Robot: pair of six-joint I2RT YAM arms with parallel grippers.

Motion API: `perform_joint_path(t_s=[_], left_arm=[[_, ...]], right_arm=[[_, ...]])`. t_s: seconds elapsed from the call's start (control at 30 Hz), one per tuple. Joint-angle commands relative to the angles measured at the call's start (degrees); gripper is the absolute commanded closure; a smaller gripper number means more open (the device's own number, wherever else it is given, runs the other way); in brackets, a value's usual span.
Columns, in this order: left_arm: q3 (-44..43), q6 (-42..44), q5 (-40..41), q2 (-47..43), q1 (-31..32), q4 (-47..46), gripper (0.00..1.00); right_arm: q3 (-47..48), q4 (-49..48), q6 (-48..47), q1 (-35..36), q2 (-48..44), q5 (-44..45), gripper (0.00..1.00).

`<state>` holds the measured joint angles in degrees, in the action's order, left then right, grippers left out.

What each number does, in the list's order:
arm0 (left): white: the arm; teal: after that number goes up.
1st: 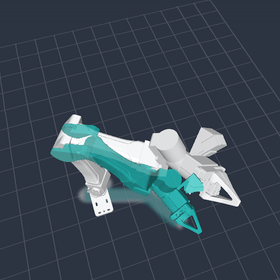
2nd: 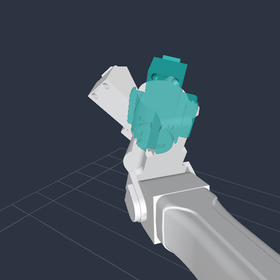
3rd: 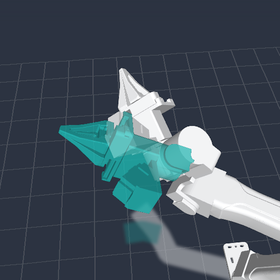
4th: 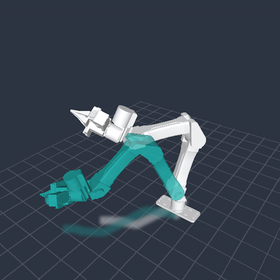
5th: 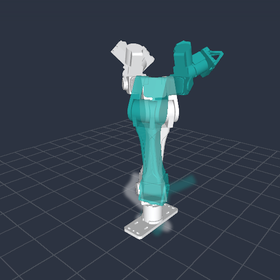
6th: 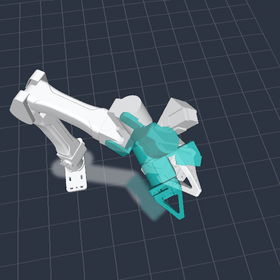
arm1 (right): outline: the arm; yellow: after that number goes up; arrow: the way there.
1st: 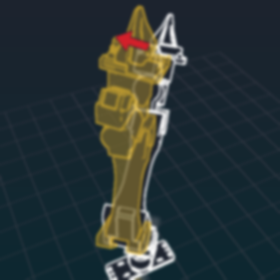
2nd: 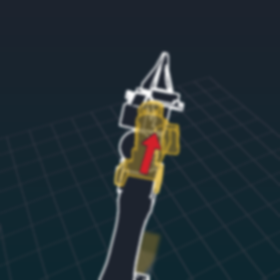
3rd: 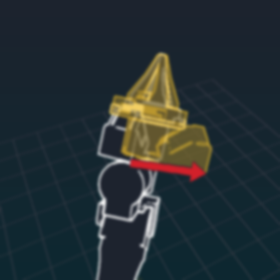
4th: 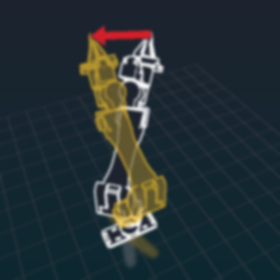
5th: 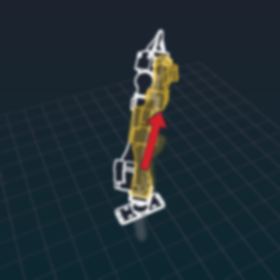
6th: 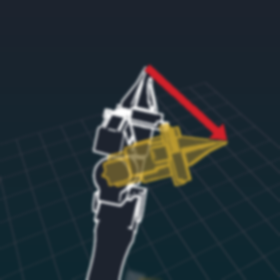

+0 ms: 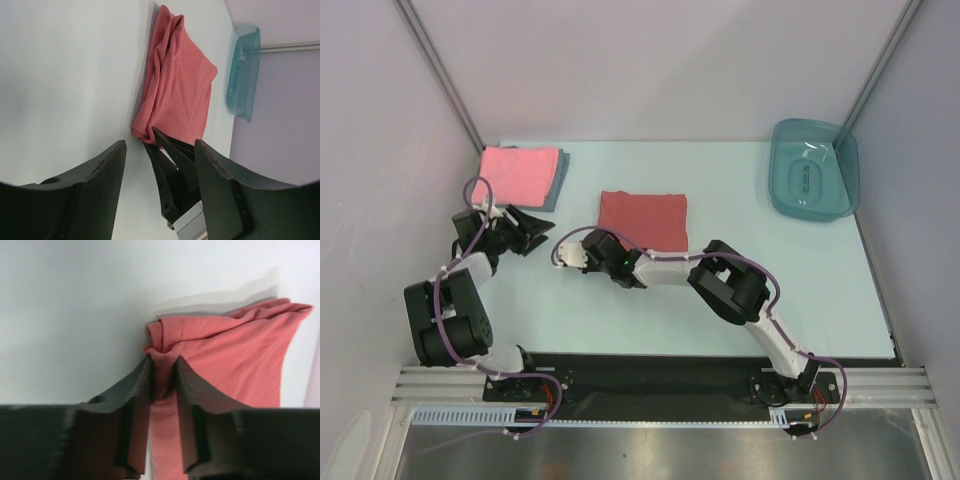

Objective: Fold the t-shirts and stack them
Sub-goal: Neatly place the folded tshirt to the corner

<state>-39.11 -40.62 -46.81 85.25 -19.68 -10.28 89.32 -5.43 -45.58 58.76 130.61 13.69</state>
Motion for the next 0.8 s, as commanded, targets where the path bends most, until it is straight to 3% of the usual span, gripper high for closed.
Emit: perform_joint_path(t_s=[0.0,0.17,0.2,0.3,0.47,0.77], left_arm=[[-1.76,-0.07,-1.80,0.53,-0.62,-3.07,0.37],[-2.46,0.28,-3.38,3.42,-0.01,-4.48,0.36],[-3.50,0.54,-3.64,4.12,0.34,-4.13,0.34],[-4.39,-0.24,-3.73,6.06,1.84,-4.30,0.30],[-4.57,-3.06,-3.03,7.64,4.12,-6.77,0.26],[-9.22,-4.90,-1.54,14.58,7.90,-2.64,0.23]], right_arm=[[0.77,8.85,2.51,-1.28,1.94,-3.05,0.73],[1.29,11.58,5.06,-1.28,0.00,-5.52,0.85],[2.51,13.59,5.67,-1.46,-0.44,-6.04,0.93],[3.32,14.83,7.87,-1.81,-1.92,-7.01,0.99],[4.98,15.71,10.16,-3.13,-2.99,-7.63,1.00],[5.95,15.89,11.30,-4.97,-6.59,-9.12,1.00]])
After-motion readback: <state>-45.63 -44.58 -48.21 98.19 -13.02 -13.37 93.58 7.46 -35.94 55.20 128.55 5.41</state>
